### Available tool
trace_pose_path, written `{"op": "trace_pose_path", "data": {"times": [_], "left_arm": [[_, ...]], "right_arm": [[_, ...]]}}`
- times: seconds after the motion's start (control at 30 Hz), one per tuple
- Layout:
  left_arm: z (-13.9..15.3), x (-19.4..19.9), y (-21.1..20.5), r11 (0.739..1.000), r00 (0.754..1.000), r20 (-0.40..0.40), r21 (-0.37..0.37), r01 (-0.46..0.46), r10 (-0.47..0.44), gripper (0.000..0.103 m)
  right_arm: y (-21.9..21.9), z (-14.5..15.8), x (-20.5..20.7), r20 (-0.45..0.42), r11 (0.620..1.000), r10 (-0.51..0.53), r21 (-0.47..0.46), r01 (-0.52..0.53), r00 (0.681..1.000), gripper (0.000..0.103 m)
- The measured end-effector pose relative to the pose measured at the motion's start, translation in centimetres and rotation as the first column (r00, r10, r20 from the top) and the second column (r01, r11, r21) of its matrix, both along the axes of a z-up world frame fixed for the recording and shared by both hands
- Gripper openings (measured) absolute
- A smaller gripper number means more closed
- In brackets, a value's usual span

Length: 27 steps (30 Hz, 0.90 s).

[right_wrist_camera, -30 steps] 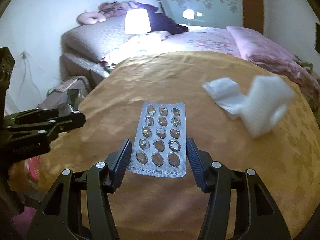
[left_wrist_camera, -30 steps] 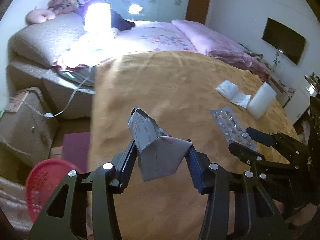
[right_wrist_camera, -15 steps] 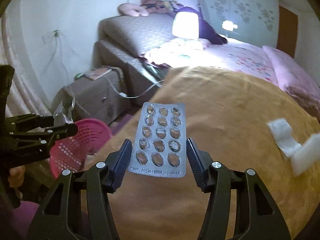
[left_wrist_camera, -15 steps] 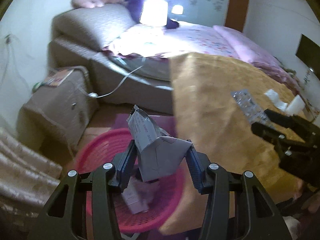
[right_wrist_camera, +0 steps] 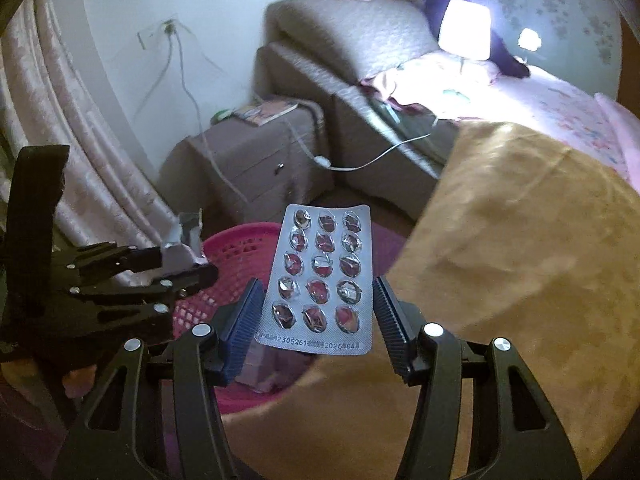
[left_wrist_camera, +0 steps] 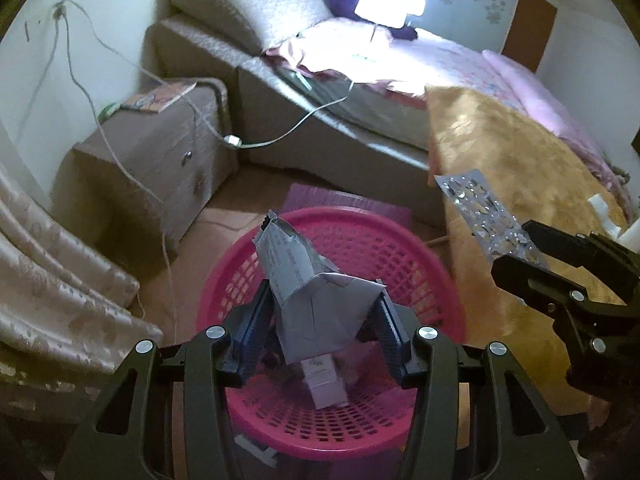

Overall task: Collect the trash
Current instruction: 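Open the left tool over the pink wastebasket to drop the packet, then move both tools back over the bed toward the tissue and foam block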

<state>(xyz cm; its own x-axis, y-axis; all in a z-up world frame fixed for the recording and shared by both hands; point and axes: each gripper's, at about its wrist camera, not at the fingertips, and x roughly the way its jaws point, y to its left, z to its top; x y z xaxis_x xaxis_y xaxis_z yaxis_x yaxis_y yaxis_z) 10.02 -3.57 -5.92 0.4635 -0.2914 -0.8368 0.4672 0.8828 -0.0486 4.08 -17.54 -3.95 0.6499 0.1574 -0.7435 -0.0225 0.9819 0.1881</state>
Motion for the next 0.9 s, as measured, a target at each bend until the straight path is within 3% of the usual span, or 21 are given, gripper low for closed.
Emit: {"op": "trace_pose_path", "data": {"times": [0.33, 0.47, 0.9], "left_arm": [[-1.5, 0.6, 0.2, 0.999, 0.999, -0.04, 0.034, -0.005, 0.007, 0.048], [-1.5, 0.7, 0.6, 0.999, 0.999, -0.043, 0.025, -0.024, 0.026, 0.063], [-0.3, 0.6, 1.1, 0.999, 0.999, -0.01, -0.025, -0.047, 0.047, 0.078]], "right_arm": [[0.9, -1.1, 1.6, -0.045, 0.999, 0.037, 0.024, -0.036, 0.998, 0.055], [0.9, -1.4, 1.7, -0.053, 0.999, 0.042, 0.037, -0.04, 0.998, 0.062], [-0.7, -1.0, -0.1, -0.028, 0.998, -0.013, 0.054, 0.014, 1.0, 0.069]]}}
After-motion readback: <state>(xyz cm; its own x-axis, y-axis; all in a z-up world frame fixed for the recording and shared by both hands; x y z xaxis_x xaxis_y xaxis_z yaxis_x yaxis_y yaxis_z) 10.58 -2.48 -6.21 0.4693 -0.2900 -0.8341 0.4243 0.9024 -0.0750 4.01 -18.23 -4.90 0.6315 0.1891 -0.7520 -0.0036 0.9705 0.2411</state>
